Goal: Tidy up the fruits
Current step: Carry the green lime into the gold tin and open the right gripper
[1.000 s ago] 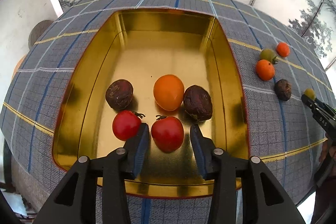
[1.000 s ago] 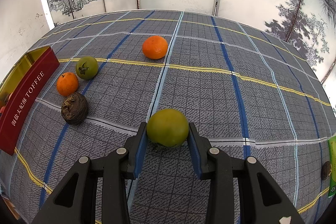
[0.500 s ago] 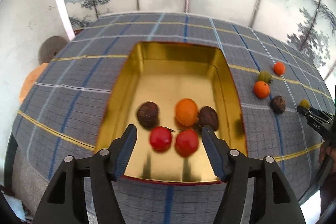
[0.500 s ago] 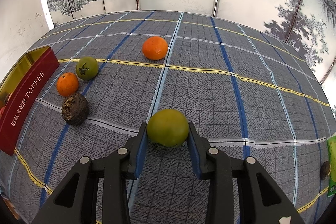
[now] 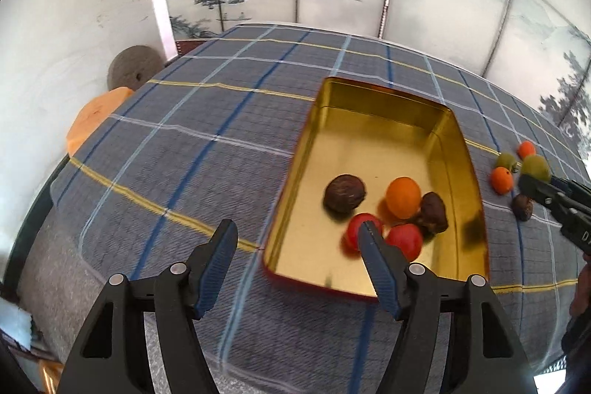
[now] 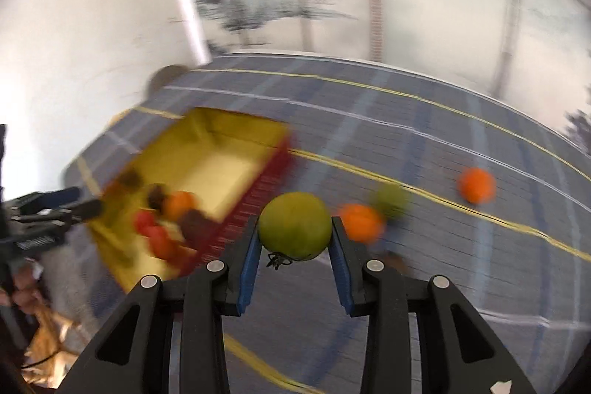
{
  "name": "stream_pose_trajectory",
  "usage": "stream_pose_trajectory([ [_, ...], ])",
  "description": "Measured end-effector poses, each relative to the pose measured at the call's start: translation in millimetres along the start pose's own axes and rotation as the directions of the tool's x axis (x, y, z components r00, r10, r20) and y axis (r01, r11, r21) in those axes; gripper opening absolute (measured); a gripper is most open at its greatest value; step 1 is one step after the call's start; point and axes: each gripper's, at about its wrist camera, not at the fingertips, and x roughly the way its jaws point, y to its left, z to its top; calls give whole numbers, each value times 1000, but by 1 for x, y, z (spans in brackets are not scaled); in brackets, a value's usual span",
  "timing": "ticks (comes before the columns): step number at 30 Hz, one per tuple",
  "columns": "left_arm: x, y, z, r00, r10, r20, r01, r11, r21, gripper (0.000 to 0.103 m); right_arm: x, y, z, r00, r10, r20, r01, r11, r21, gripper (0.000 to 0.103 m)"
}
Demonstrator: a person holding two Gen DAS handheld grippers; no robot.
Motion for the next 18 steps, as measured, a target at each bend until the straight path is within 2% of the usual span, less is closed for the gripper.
stream_pose_trajectory([
  [5, -3, 13, -7, 999, 29, -16, -30, 999, -18, 69, 29, 52, 8, 995, 86, -49, -90, 992, -92, 33],
  [10, -1, 26, -9, 998, 56, -31, -57, 997, -45, 69, 52, 86, -1, 986, 118, -119, -136, 979, -150, 33],
  [13, 1, 30, -10, 997, 69, -39, -71, 996, -51, 69, 59, 97, -11, 983, 100, -152, -128, 974, -186, 34],
  [18, 6, 33, -13, 996, 70, -52, -73, 995, -64, 69, 65, 111, -18, 989, 29, -142, -65, 964, -257, 35],
])
